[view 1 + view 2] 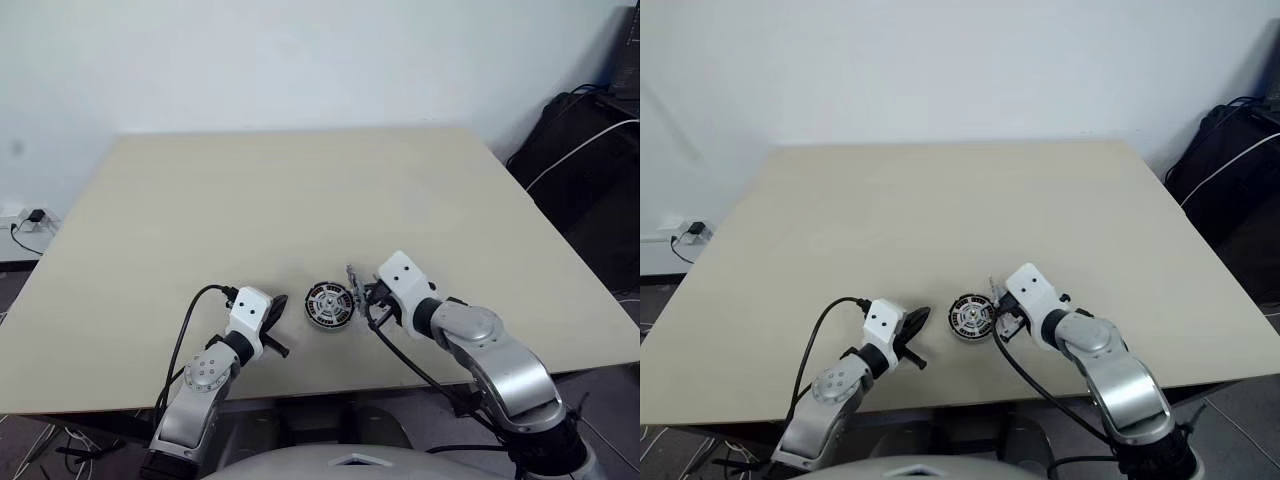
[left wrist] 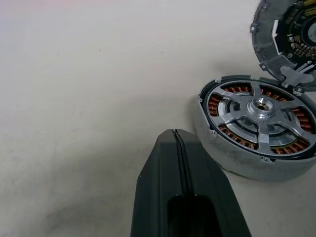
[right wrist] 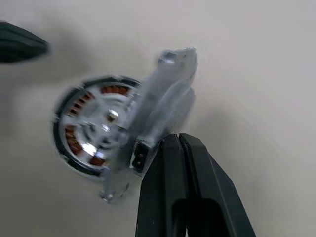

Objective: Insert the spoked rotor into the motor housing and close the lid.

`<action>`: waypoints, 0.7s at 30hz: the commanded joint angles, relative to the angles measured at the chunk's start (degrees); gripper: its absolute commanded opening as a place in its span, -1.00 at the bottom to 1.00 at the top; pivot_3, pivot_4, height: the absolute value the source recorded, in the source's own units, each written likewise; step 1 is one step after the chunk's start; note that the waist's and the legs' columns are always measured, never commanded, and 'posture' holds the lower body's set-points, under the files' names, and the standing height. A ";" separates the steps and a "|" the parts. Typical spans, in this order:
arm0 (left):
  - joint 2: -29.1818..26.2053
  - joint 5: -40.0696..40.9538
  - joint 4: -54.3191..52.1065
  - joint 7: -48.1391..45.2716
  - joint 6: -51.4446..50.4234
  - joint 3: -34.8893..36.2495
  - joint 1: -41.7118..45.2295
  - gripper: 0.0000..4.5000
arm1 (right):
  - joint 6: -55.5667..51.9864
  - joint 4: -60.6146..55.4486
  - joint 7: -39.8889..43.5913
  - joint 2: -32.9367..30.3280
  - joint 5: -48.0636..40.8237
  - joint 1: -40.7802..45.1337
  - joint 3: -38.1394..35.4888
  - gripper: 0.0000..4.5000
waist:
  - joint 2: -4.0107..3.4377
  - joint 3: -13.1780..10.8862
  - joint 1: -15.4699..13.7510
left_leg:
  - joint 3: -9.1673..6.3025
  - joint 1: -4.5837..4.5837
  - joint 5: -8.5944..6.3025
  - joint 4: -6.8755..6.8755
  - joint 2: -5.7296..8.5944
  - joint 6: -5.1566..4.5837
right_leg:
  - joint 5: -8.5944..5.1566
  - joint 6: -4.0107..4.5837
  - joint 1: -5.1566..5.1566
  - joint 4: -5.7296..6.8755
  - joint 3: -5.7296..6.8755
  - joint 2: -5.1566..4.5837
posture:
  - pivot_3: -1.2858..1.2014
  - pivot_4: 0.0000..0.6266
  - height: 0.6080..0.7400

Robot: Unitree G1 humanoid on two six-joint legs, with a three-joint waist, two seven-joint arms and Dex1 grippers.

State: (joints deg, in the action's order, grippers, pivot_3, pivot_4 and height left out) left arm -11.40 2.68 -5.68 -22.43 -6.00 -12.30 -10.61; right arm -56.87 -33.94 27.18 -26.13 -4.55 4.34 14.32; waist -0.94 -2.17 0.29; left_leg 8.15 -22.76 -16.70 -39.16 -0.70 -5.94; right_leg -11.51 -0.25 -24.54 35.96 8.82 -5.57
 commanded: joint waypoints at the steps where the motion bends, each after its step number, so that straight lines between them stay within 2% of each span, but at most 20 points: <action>1: -0.05 -0.17 -2.24 0.57 0.48 0.39 0.13 -1.00 | 2.04 1.57 0.54 1.70 -1.39 2.55 1.54 -0.98 | 0.01 0.00 0.00 | 0.00 0.00 0.00 0.00 0.00 0.00 | 0.00 0.00 0.00 0.00 0.00 0.00 | 0.03 -1.00 1.00; 12: -0.29 -0.34 -2.66 1.26 0.41 0.67 0.14 -1.00 | 8.64 15.87 1.28 9.02 -2.67 7.14 5.14 -0.98 | 0.03 0.00 0.20 | 0.01 0.00 0.11 0.00 0.00 0.18 | 0.01 0.00 0.01 0.01 0.00 0.01 | 0.03 -1.00 1.00; 21: -0.23 -0.40 -3.19 1.96 0.44 0.95 -0.32 -1.00 | 10.00 23.31 1.29 9.89 -2.14 8.22 5.58 -0.98 | 0.02 0.01 0.22 | 0.01 0.00 0.12 0.00 0.01 0.21 | 0.02 -0.01 0.01 0.02 -0.01 0.00 | 0.03 -1.00 1.00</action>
State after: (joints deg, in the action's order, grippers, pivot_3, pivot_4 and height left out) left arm -11.57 2.43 -6.03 -20.87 -6.05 -11.75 -11.03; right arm -46.74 -11.52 28.55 -16.12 -6.89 12.16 19.90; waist -0.92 -2.16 0.51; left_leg 8.15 -22.75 -16.58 -39.17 -0.69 -5.73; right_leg -11.49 -0.25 -24.53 35.98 8.81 -5.57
